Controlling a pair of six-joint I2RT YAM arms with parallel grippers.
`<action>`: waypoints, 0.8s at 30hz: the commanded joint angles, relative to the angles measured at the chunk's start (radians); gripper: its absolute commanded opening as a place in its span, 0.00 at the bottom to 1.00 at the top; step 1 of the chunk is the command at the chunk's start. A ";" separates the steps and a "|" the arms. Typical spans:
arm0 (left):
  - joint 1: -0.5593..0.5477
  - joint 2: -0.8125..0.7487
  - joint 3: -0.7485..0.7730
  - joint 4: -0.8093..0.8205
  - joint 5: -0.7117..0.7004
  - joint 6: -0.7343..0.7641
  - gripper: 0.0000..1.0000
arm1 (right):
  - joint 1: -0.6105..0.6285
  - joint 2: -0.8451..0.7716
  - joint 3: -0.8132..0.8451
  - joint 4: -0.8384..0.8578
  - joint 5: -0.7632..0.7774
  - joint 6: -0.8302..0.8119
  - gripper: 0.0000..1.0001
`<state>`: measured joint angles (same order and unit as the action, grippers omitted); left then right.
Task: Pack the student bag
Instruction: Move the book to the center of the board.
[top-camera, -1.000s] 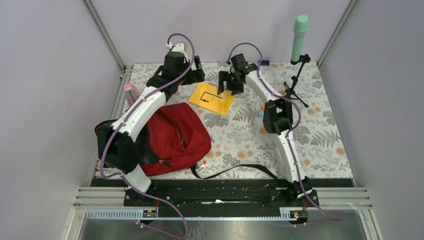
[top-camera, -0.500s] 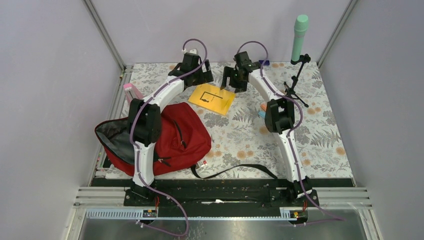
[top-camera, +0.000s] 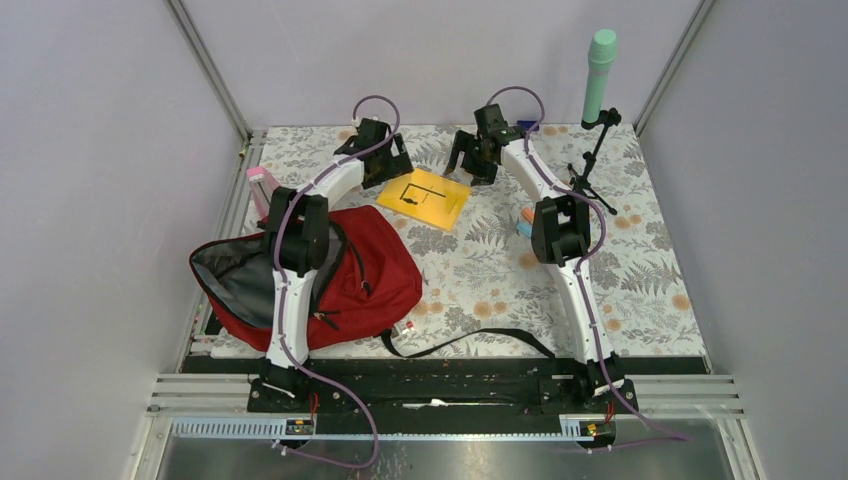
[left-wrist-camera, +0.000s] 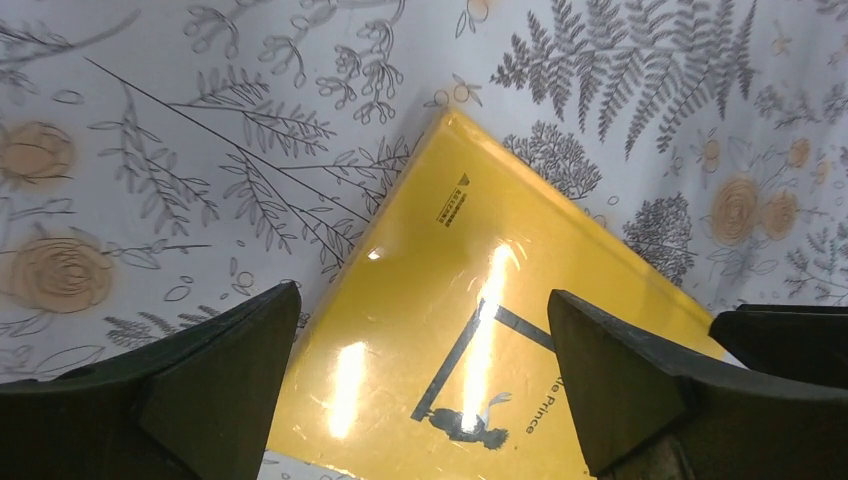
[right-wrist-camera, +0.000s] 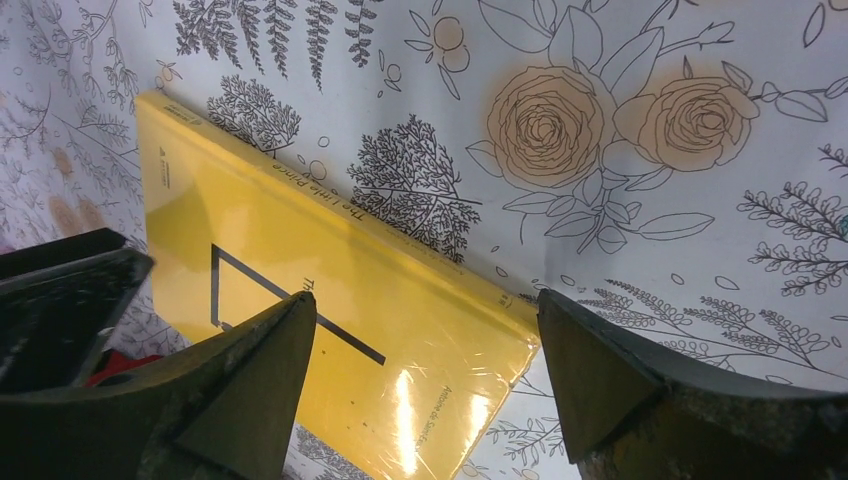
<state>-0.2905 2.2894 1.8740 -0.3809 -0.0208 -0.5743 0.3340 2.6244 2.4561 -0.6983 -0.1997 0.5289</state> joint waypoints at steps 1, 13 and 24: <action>-0.004 0.040 0.037 0.045 0.086 -0.017 0.99 | 0.003 -0.008 0.007 0.006 -0.026 0.027 0.87; -0.050 0.076 0.005 0.100 0.204 0.048 0.89 | 0.003 -0.087 -0.113 -0.033 -0.117 -0.090 0.81; -0.116 -0.051 -0.199 0.219 0.269 -0.041 0.81 | 0.005 -0.483 -0.755 0.199 -0.069 -0.076 0.77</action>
<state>-0.3737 2.3089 1.7618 -0.1955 0.1734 -0.5667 0.3328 2.3375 1.9182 -0.6197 -0.2779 0.4324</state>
